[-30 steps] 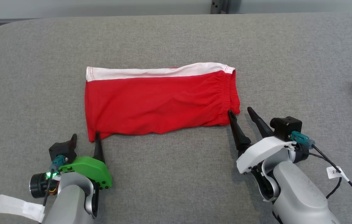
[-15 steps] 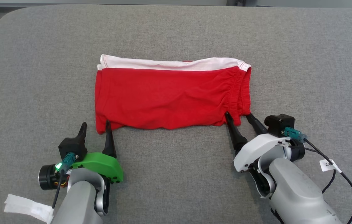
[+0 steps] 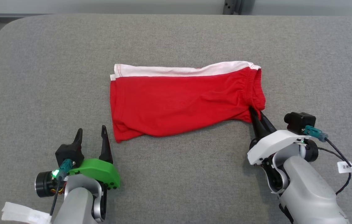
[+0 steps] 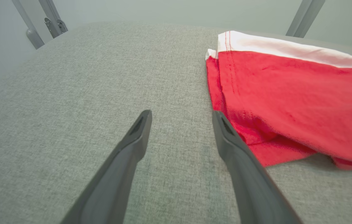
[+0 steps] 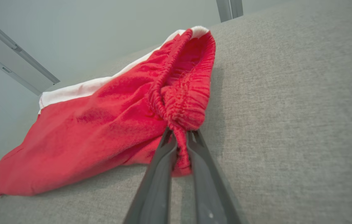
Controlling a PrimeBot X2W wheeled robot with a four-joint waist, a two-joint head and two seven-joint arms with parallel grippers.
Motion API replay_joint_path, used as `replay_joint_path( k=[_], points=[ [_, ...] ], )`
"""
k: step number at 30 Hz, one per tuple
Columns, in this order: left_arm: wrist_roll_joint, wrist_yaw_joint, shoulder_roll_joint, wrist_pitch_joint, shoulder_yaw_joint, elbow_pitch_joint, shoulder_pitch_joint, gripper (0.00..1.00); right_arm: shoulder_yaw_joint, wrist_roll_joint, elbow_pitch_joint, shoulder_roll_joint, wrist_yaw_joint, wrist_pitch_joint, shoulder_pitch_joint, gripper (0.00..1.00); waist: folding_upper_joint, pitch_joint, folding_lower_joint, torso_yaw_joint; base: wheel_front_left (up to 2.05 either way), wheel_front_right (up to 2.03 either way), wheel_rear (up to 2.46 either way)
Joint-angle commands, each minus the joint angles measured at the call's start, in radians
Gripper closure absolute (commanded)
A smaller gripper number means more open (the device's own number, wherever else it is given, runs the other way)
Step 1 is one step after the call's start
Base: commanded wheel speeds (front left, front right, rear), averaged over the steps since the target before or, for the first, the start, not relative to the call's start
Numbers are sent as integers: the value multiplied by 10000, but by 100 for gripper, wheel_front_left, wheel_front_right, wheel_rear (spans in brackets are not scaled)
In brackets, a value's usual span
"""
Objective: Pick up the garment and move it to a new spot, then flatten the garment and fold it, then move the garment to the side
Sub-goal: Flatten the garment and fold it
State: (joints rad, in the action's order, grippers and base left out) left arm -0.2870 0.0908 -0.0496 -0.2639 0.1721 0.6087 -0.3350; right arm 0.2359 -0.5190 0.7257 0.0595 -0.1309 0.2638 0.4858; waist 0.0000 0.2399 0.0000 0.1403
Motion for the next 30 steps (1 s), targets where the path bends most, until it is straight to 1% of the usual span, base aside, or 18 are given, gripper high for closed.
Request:
replay_joint_path(
  k=[1,3,6,9,12,16,18,21,25,29,30],
  points=[
    [169,-39,-26,5,-17,-46,219,0,-152,114,-183,135,5,10,-157,100,0,-207,0,-165,0,0,0],
    [150,-48,-28,5,-29,-57,323,0,-169,256,-440,241,3,16,-227,100,0,-319,0,-239,0,0,0],
    [126,-66,-28,5,-27,-54,445,0,194,492,-821,377,3,16,-154,100,0,-438,0,-289,0,0,0],
    [-16,-97,-28,5,107,-51,534,0,909,776,-1212,472,3,16,145,100,0,-552,0,-197,0,0,0],
    [-115,-93,-32,5,337,-54,574,0,1748,857,-1384,455,3,16,419,100,0,-631,0,77,0,0,0],
    [-414,-60,-31,5,797,-28,607,0,2705,634,-1206,358,3,14,753,100,0,-717,0,789,0,0,0],
    [-559,-4,-31,5,1039,-13,638,0,3184,519,-978,298,3,-42,944,100,0,-736,0,1228,0,0,0],
    [-744,33,-31,5,1505,-2,681,0,3631,453,-485,224,3,-105,1188,100,0,-708,0,2040,0,0,0],
    [-1070,157,-27,5,2018,-9,746,0,3726,483,360,114,3,-77,1573,100,0,-605,0,2971,0,0,0],
    [-1304,293,-24,5,2410,1,795,0,3580,602,1264,8,3,-28,1952,100,0,-481,0,3641,0,0,0],
    [-1354,322,-23,5,2483,0,798,0,3522,564,1429,-19,3,-9,2057,81,0,-458,0,3761,0,0,0]
  ],
)
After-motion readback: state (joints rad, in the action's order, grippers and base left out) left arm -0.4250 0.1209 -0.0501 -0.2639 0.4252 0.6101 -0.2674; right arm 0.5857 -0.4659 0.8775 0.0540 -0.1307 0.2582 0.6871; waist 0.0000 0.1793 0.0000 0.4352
